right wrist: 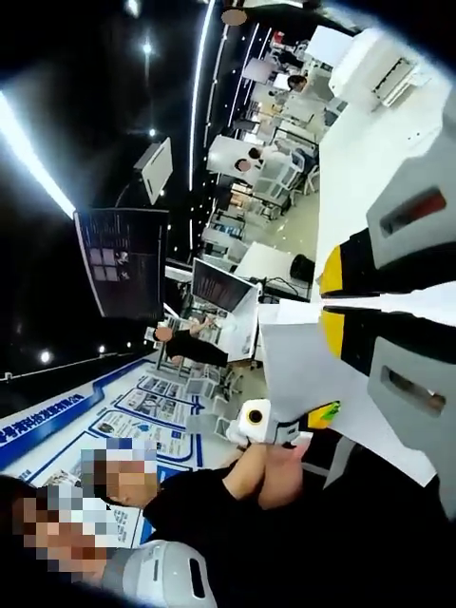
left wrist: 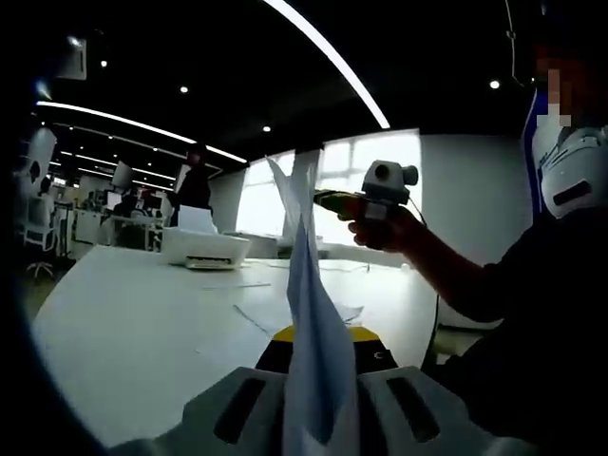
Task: Organize the stack of printing papers by aligning and flattening the scattered papers on the table
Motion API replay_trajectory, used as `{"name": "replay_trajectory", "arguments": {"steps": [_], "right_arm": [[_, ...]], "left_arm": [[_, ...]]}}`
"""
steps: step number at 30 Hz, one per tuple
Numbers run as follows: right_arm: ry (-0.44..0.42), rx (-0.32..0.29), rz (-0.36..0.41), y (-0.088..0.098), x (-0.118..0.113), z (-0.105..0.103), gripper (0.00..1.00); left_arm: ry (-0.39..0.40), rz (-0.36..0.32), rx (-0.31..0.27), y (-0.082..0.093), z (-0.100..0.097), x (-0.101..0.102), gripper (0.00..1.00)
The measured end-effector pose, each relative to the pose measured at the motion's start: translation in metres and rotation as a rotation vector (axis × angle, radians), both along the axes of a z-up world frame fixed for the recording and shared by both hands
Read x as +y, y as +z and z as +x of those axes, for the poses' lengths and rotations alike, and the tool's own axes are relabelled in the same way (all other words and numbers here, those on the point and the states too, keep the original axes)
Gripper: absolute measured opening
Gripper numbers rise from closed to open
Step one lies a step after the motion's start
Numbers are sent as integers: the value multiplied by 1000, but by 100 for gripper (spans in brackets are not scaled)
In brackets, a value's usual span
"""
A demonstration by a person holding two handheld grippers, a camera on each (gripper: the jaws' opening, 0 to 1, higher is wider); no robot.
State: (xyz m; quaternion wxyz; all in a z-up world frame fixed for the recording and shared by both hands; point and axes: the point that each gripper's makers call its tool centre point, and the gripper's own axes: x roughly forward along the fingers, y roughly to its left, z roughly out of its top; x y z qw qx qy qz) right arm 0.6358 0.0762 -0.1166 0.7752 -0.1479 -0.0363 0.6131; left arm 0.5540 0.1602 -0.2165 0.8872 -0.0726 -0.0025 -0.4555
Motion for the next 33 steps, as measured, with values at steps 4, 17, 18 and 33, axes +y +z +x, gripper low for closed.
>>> {"name": "replay_trajectory", "arguments": {"steps": [4,17,18,33], "right_arm": [[-3,-5,4,-1,-1,-2,1],[-22,-4,13,-1,-4,-1,3],[-21,-5,13,-1,-4,-2,3],[-43,24,21,-8,-7,-3,10]], "left_arm": [[2,-4,4,0,0,2,6],[13,-14,8,1,3,9,6],[16,-15,7,1,3,10,6],[29,-24,7,3,3,10,6]]}}
